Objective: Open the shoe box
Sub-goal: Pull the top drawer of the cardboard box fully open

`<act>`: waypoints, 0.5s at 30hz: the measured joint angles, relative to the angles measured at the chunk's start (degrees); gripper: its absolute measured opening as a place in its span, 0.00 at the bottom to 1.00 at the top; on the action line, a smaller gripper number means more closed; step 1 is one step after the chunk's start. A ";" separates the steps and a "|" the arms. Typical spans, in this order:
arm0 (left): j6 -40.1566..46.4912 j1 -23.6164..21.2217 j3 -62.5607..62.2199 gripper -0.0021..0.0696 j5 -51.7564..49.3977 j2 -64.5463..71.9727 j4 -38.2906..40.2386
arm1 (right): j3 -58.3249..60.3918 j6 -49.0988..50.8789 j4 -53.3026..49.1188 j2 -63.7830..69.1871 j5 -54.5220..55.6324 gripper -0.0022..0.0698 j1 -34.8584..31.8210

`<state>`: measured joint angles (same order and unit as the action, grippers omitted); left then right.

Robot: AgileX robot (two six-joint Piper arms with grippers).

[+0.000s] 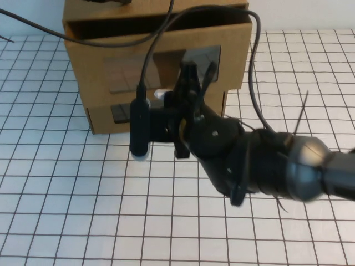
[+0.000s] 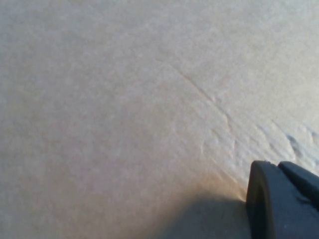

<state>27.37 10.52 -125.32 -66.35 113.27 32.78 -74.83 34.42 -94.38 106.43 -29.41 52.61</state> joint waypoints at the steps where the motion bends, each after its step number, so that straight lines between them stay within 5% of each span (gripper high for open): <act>1: 0.00 0.00 0.00 0.03 0.00 0.00 0.00 | 1.40 0.00 0.95 -1.12 -0.12 0.04 0.67; 15: -0.22 0.00 0.00 0.03 -0.47 0.00 0.00 | 17.75 7.26 9.79 -13.30 -7.16 0.04 12.79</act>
<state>27.15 10.52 -125.32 -66.83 113.27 32.78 -57.08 41.68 -84.59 93.13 -36.57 65.40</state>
